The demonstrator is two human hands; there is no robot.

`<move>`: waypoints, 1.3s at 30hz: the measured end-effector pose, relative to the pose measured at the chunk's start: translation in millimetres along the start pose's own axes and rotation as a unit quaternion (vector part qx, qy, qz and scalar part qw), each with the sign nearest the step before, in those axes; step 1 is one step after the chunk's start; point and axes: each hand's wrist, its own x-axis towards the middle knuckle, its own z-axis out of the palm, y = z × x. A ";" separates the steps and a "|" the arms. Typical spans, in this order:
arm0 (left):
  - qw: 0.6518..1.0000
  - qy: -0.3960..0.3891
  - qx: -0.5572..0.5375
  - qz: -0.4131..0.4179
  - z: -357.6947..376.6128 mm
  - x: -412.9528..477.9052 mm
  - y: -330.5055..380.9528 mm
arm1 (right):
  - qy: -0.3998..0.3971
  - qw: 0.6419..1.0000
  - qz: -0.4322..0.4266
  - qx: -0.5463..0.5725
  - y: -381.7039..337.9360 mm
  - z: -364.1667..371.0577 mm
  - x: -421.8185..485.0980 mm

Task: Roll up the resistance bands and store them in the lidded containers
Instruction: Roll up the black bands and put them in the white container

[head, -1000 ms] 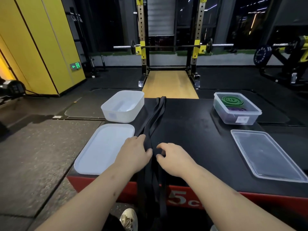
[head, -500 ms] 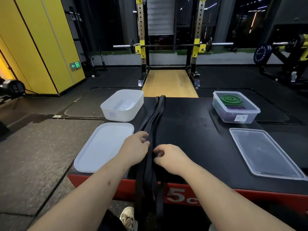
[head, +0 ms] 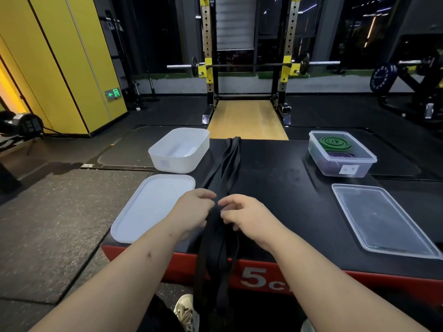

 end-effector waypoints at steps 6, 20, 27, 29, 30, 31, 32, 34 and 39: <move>0.999 -0.005 0.031 0.028 6.7 -3.5 -2.5 | 0.057 0.990 0.094 0.089 0.6 5.4 4.3; 0.998 -0.012 0.059 0.008 -0.2 -9.0 -4.5 | 0.009 0.980 0.131 0.151 4.6 7.7 7.8; 1.000 -0.008 0.008 -0.003 1.5 -10.3 -3.7 | 0.017 0.974 0.079 0.210 6.4 2.7 4.6; 1.000 -0.012 -0.011 -0.007 1.5 -12.1 0.0 | 0.010 0.967 0.079 0.241 7.5 2.2 2.7; 1.000 -0.013 -0.018 -0.008 1.1 -11.6 0.5 | 0.004 0.966 0.080 0.245 7.7 2.1 2.1; 1.000 -0.013 -0.026 -0.009 0.3 -11.0 0.9 | -0.004 0.968 0.082 0.236 8.2 1.9 2.0; 0.999 -0.012 -0.033 -0.010 -0.3 -11.8 2.2 | -0.013 0.973 0.083 0.213 9.1 2.5 2.3; 0.998 -0.014 -0.053 -0.011 -1.7 -11.2 2.4 | -0.033 0.986 0.085 0.136 12.0 5.0 3.6; 0.997 -0.023 -0.075 -0.014 -4.1 -11.2 2.3 | -0.050 0.988 0.092 0.112 19.8 8.9 6.0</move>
